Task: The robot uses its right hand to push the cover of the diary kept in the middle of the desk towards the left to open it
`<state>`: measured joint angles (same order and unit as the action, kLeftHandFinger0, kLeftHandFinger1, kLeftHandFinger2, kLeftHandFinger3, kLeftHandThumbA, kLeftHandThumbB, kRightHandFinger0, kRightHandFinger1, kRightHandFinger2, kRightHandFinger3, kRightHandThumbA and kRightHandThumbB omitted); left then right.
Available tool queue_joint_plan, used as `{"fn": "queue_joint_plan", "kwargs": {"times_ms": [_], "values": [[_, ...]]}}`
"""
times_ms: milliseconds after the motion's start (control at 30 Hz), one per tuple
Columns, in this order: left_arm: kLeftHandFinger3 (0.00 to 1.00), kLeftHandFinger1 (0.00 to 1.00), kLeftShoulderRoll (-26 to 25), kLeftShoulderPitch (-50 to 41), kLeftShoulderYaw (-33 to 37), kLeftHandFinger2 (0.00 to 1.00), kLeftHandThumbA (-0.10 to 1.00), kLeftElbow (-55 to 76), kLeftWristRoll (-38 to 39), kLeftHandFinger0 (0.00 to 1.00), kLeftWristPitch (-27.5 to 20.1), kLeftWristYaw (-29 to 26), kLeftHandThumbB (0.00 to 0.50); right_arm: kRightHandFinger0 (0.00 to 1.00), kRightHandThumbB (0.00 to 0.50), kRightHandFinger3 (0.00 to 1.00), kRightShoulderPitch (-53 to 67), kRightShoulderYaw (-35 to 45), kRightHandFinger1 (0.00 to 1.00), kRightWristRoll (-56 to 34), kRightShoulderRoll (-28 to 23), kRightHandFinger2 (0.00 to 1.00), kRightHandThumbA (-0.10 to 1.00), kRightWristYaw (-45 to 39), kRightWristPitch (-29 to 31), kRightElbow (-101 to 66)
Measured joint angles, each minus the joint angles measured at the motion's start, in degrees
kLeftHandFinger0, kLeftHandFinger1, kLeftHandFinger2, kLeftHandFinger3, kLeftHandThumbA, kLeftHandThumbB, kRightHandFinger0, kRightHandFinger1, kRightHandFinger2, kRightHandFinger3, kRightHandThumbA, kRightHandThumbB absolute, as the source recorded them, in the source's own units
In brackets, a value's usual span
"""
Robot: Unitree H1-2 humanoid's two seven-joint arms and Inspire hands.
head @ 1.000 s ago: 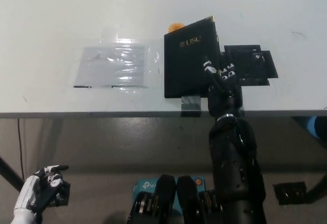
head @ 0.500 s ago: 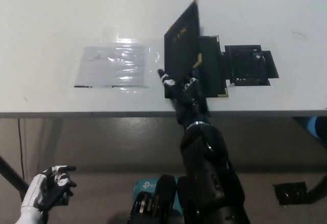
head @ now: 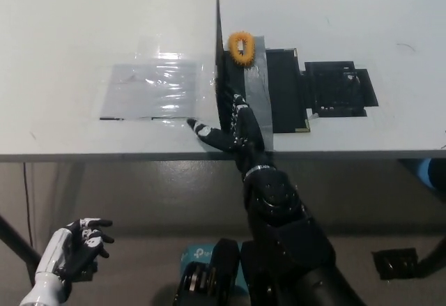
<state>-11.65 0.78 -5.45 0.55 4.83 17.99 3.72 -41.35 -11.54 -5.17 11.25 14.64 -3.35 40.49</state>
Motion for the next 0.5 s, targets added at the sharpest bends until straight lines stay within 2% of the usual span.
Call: {"fn": "queue_joint_plan", "kwargs": {"times_ms": [33, 67, 100, 133, 167, 200, 233, 267, 300, 333, 367, 400, 433, 467, 500], "values": [[0.51, 0.3, -0.06, 0.0, 0.06, 0.37, 0.24, 0.0, -0.02, 0.22, 0.02, 0.0, 0.444, 0.55, 0.318, 1.0, -0.33, -0.95, 0.74, 1.17, -0.84, 0.72, 0.99, 0.06, -0.28, 0.23], [0.51, 0.3, -0.09, 0.0, 0.11, 0.37, 0.24, 0.0, -0.02, 0.22, 0.04, 0.01, 0.444, 0.58, 0.318, 1.0, -0.64, -1.96, 0.75, 2.15, -1.78, 0.72, 0.99, 0.07, -0.67, 0.32], [0.51, 0.3, -0.21, 0.0, 0.28, 0.38, 0.23, 0.01, -0.04, 0.22, 0.09, 0.06, 0.451, 0.66, 0.311, 1.0, -1.08, -3.62, 0.84, 3.7, -3.32, 0.84, 0.99, -0.01, -1.33, 0.32], [0.51, 0.29, -0.33, 0.0, 0.39, 0.37, 0.23, 0.03, -0.05, 0.21, 0.15, 0.12, 0.457, 0.7, 0.304, 1.0, -1.48, -4.98, 0.83, 4.78, -4.38, 0.81, 0.99, -0.15, -1.86, 0.32], [0.51, 0.3, -0.45, 0.05, 0.5, 0.38, 0.24, 0.03, -0.05, 0.21, 0.22, 0.22, 0.462, 0.57, 0.305, 1.0, -1.9, -6.37, 0.72, 6.2, -5.29, 0.64, 1.0, -0.35, -2.53, 0.3], [0.51, 0.3, -0.59, 0.1, 0.58, 0.37, 0.25, 0.03, -0.05, 0.22, 0.3, 0.32, 0.471, 0.38, 0.287, 1.0, -2.38, -7.69, 0.53, 7.13, -5.98, 0.51, 1.0, -0.62, -3.07, 0.28], [0.51, 0.3, -0.76, 0.21, 0.71, 0.37, 0.25, 0.02, -0.07, 0.22, 0.37, 0.44, 0.471, 0.31, 0.287, 1.0, -2.97, -8.99, 0.44, 8.4, -6.57, 0.45, 1.0, -0.91, -3.81, 0.25], [0.51, 0.31, -0.9, 0.33, 0.78, 0.37, 0.26, 0.02, -0.08, 0.24, 0.41, 0.53, 0.477, 0.29, 0.275, 1.0, -3.45, -10.4, 0.4, 9.45, -7.09, 0.44, 1.0, -1.15, -4.49, 0.25], [0.5, 0.31, -1.02, 0.45, 0.84, 0.38, 0.27, 0.02, -0.1, 0.24, 0.48, 0.58, 0.478, 0.45, 0.278, 1.0, -3.83, -11.66, 0.6, 10.62, -7.61, 0.67, 1.0, -1.28, -5.11, 0.2], [0.49, 0.31, -1.14, 0.58, 0.91, 0.38, 0.27, 0.02, -0.13, 0.25, 0.56, 0.61, 0.478, 0.55, 0.278, 1.0, -4.21, -13.27, 0.68, 11.99, -8.38, 0.76, 1.0, -1.58, -5.85, 0.08], [0.48, 0.31, -1.26, 0.7, 1.01, 0.38, 0.27, 0.04, -0.24, 0.25, 0.63, 0.66, 0.469, 0.92, 0.317, 1.0, -4.42, -14.83, 1.0, 13.11, -8.99, 1.0, 1.0, -2.08, -6.31, -0.06], [0.48, 0.31, -1.4, 0.81, 1.12, 0.38, 0.27, 0.05, -0.32, 0.25, 0.68, 0.72, 0.469, 0.89, 0.312, 1.0, -4.58, -16.38, 1.0, 14.19, -9.53, 1.0, 1.0, -2.61, -6.77, -0.28], [0.48, 0.31, -1.56, 0.96, 1.22, 0.38, 0.26, 0.05, -0.37, 0.25, 0.72, 0.77, 0.46, 0.94, 0.327, 1.0, -4.8, -18.2, 1.0, 15.47, -10.01, 1.0, 1.0, -3.21, -7.23, -0.49], [0.48, 0.32, -1.71, 1.13, 1.38, 0.39, 0.26, 0.1, -0.46, 0.25, 0.8, 0.8, 0.452, 0.91, 0.347, 1.0, -4.98, -19.73, 1.0, 16.59, -10.39, 1.0, 1.0, -3.66, -7.64, -0.83], [0.48, 0.32, -1.88, 1.28, 1.6, 0.38, 0.25, 0.32, -0.57, 0.24, 0.89, 0.83, 0.451, 0.89, 0.345, 1.0, -5.25, -21.46, 1.0, 18.21, -10.78, 1.0, 1.0, -4.2, -8.15, -0.93]]}}
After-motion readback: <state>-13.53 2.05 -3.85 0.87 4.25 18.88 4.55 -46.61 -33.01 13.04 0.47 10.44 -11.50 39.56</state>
